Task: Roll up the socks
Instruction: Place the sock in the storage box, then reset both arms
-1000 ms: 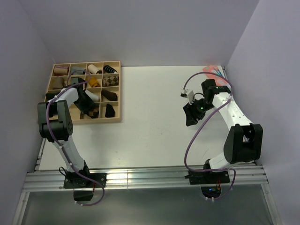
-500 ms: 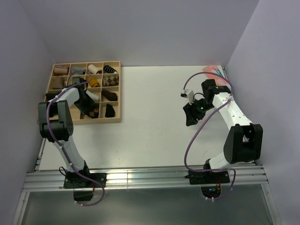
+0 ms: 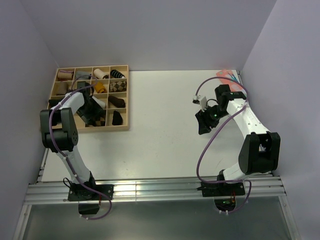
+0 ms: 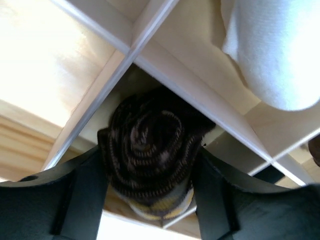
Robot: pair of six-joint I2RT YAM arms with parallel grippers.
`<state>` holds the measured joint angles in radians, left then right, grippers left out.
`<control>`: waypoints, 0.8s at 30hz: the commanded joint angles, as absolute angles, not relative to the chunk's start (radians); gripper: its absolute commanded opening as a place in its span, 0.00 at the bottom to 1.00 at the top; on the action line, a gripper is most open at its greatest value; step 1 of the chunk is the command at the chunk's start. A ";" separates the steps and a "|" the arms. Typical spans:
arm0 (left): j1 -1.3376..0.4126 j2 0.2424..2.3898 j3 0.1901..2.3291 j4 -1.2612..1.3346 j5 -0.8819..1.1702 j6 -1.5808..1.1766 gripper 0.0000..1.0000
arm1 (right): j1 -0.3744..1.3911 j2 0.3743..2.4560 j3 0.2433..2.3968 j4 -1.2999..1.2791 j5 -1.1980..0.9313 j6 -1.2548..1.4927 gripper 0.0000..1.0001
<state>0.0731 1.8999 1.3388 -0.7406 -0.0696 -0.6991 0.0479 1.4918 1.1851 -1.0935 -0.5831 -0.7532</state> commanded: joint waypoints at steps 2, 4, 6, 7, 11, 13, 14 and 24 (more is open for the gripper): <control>0.067 1.832 1.405 -0.802 -0.098 -0.700 0.71 | 0.043 1.483 1.200 -1.109 -0.584 -0.764 0.61; 0.069 1.825 1.411 -0.810 -0.100 -0.699 0.72 | 0.041 1.483 1.204 -1.114 -0.587 -0.764 0.61; 0.069 1.819 1.417 -0.816 -0.107 -0.703 0.72 | 0.043 1.483 1.209 -1.114 -0.588 -0.762 0.61; 0.068 1.813 1.420 -0.818 -0.109 -0.703 0.80 | 0.041 1.483 1.210 -1.115 -0.588 -0.764 0.61; 0.067 1.798 1.436 -0.831 -0.120 -0.706 0.83 | 0.041 1.482 1.216 -1.117 -0.588 -0.762 0.61; 0.067 1.783 1.443 -0.838 -0.124 -0.707 0.83 | 0.041 1.477 1.216 -1.114 -0.588 -0.761 0.61; 0.069 1.776 1.456 -0.842 -0.124 -0.707 0.83 | 0.043 1.473 1.216 -1.114 -0.586 -0.759 0.61; 0.009 1.557 1.577 -0.870 -0.137 -0.666 0.83 | 0.040 1.365 1.265 -1.017 -0.586 -0.603 0.64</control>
<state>0.0444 1.7023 1.5204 -0.8780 -0.1291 -0.6918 0.0475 1.4609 1.1992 -1.0809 -0.5838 -0.6884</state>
